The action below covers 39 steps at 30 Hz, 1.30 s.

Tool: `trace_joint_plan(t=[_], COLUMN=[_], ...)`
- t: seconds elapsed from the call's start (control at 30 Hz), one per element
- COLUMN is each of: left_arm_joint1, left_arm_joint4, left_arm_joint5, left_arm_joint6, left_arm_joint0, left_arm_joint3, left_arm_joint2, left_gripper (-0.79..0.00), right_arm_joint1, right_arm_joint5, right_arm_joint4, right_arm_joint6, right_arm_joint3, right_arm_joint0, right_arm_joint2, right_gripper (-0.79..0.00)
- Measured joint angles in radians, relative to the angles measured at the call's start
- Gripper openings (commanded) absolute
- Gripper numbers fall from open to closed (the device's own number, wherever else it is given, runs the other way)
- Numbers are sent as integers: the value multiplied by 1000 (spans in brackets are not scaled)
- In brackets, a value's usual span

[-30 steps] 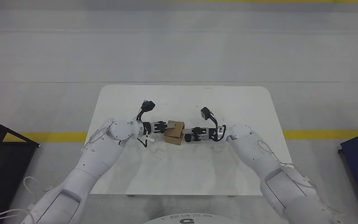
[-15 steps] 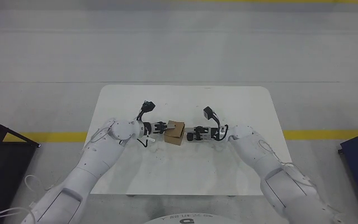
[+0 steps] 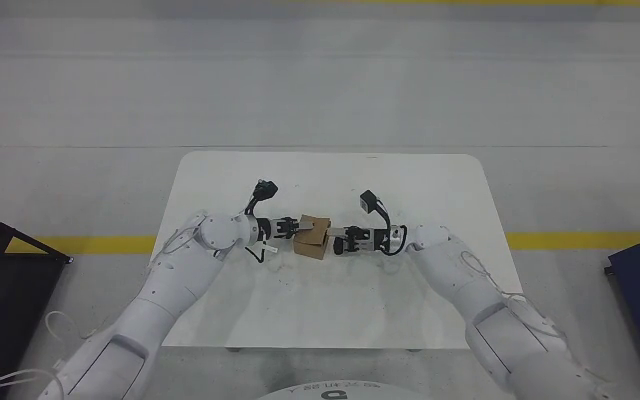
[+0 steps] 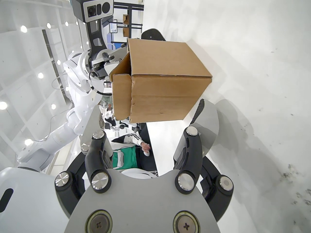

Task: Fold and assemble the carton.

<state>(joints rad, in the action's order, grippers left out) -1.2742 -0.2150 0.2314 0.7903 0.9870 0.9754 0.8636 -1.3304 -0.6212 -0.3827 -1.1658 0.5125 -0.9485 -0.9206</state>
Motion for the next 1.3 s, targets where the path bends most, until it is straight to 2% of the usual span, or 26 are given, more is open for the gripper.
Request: trace_joint_plan(t=[0.3,0.67,0.7,0.83,0.9,1.0,1.13,1.3], left_arm_joint1=[-1,-2,-3,-3,-3,-4,-4,-5], left_arm_joint4=[2,-2,-2,-2,-3,-3,-4,-6], left_arm_joint5=[7,5,5,5,5,5,5,6], left_arm_joint6=[2,5,5,5,5,4,4,5], left_arm_joint0=[-2,-2,-2,-2,-2,-2,-2,-2], left_arm_joint3=[-3,-4,-4,-4,-5,-5,-5,-5], left_arm_joint2=[2,3,3,3,3,3,4,4], left_gripper=[-222,-231,-228,-231,-231,-231,-231,-231], right_arm_joint1=[-5,-6,-6,-8,-9,-11,-12,-10], right_arm_joint5=[57,56,58,73,81,87,88,74], right_arm_joint4=[33,38,40,53,63,72,75,62], right_arm_joint6=[31,26,26,26,29,34,38,36], right_arm_joint3=[19,12,11,10,10,9,7,7], right_arm_joint0=[7,10,11,15,18,20,21,19], right_arm_joint2=[14,14,15,21,25,29,30,22], right_gripper=[-163,-191,-225,-256,-345,-397,-382,-212])
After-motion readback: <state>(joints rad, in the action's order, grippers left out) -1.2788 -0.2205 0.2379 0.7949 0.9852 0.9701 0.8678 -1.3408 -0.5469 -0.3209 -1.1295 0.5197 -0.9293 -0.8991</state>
